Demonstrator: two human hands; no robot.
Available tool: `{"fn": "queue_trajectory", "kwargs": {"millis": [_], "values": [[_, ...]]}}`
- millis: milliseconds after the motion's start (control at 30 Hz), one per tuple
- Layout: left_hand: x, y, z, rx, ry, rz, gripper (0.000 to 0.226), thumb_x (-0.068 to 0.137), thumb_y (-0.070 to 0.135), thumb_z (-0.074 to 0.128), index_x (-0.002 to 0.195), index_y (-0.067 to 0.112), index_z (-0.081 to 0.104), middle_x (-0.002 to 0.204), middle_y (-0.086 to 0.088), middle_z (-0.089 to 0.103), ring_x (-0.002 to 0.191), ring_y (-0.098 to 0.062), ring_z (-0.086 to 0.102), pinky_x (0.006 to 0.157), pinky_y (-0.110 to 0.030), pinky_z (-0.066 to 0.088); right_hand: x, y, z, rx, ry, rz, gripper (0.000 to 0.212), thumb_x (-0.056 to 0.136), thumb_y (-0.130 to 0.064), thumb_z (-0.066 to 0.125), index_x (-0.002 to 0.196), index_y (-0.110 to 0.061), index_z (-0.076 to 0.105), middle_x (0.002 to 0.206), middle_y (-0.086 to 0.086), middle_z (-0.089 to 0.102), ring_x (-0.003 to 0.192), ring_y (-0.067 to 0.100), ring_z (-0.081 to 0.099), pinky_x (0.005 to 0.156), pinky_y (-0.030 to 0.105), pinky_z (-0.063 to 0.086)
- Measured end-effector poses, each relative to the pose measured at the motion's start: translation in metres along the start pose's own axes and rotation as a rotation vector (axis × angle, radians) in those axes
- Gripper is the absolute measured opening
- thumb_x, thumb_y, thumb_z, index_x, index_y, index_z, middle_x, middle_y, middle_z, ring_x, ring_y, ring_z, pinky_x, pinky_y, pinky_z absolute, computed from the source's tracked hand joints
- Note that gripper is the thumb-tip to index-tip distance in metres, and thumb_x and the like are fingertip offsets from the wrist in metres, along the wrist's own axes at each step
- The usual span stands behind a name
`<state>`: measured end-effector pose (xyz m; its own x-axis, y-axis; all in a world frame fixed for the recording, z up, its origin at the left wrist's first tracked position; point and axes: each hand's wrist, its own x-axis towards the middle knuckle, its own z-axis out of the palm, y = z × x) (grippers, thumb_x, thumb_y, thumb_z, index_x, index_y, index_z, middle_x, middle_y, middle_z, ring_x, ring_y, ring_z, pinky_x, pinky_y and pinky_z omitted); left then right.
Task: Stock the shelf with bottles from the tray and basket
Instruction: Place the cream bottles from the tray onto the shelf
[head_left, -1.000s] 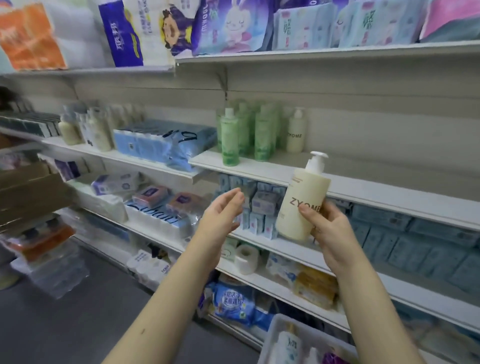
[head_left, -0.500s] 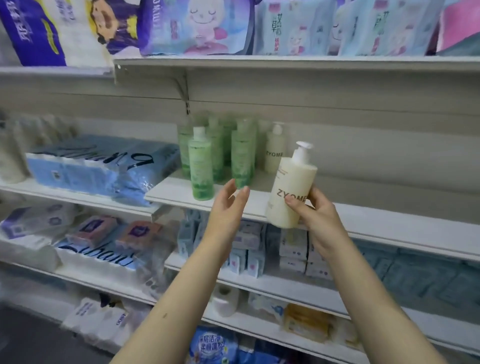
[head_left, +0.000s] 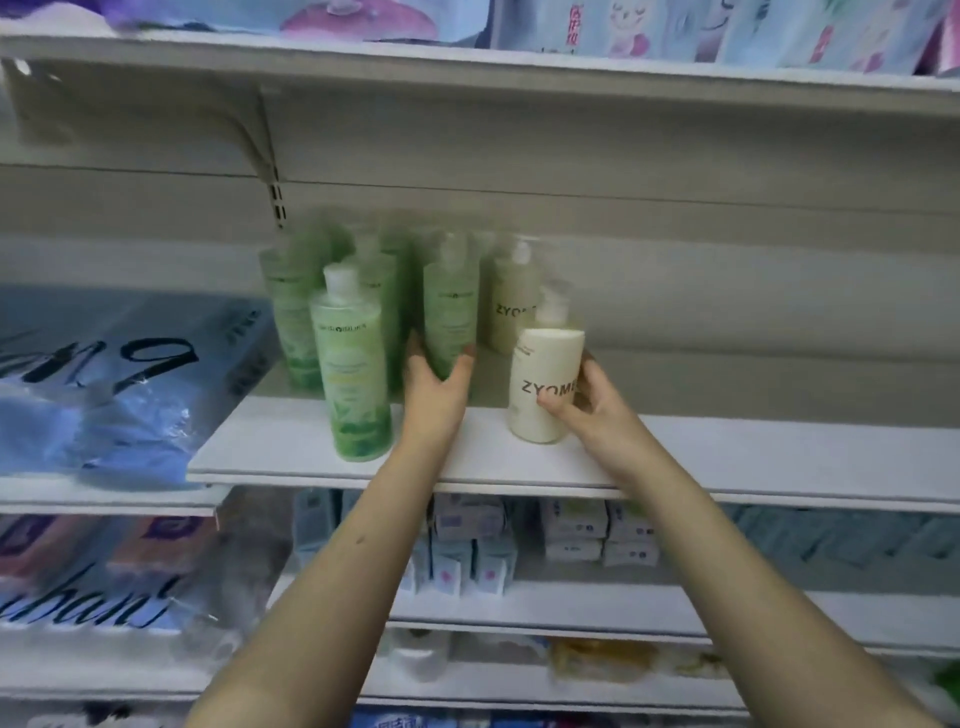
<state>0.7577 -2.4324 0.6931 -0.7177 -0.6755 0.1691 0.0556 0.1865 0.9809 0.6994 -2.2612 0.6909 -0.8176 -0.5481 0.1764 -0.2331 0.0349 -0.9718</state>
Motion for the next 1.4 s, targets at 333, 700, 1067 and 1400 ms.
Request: {"fn": "queue_trajectory", "kwargs": {"millis": [333,700,1067,1400], "values": [[0.017,-0.014,0.002,-0.017,-0.006,0.019,0.057,0.095,0.044,0.054,0.144,0.025,0.033,0.141,0.001,0.048,0.126,-0.019,0.047,0.095,-0.026,0.034,0.049,0.015,0.014,-0.209,0.106,-0.013,0.064,0.092,-0.024,0.065,0.146,-0.028,0.03,0.14,0.002,0.048,0.121,0.014,0.053,0.098,0.02,0.045],[0.021,-0.019,0.003,-0.01,-0.001,0.041,0.056,0.096,0.04,0.054,0.145,0.022,0.034,0.14,0.0,0.051,0.127,-0.018,0.048,0.097,-0.023,0.035,0.081,0.025,0.023,-0.204,0.182,-0.016,0.065,0.091,-0.016,0.066,0.146,-0.021,0.033,0.136,0.0,0.05,0.114,0.013,0.052,0.077,0.002,0.044],[0.02,-0.016,0.004,-0.008,0.003,0.046,0.057,0.096,0.039,0.053,0.146,0.023,0.031,0.141,0.001,0.048,0.129,-0.018,0.045,0.097,-0.02,0.031,0.093,0.032,0.027,-0.258,0.254,-0.042,0.083,0.065,-0.061,0.063,0.137,-0.027,0.042,0.13,0.007,0.057,0.117,0.026,0.055,0.098,0.05,0.048],[0.023,-0.02,0.004,0.0,-0.006,0.041,0.06,0.096,0.041,0.053,0.148,0.023,0.029,0.143,-0.001,0.048,0.13,-0.02,0.046,0.098,-0.022,0.032,0.089,0.033,0.025,-0.216,0.256,-0.049,0.067,0.082,-0.034,0.073,0.14,-0.023,0.041,0.133,0.01,0.053,0.109,0.019,0.056,0.084,0.023,0.048]]}}
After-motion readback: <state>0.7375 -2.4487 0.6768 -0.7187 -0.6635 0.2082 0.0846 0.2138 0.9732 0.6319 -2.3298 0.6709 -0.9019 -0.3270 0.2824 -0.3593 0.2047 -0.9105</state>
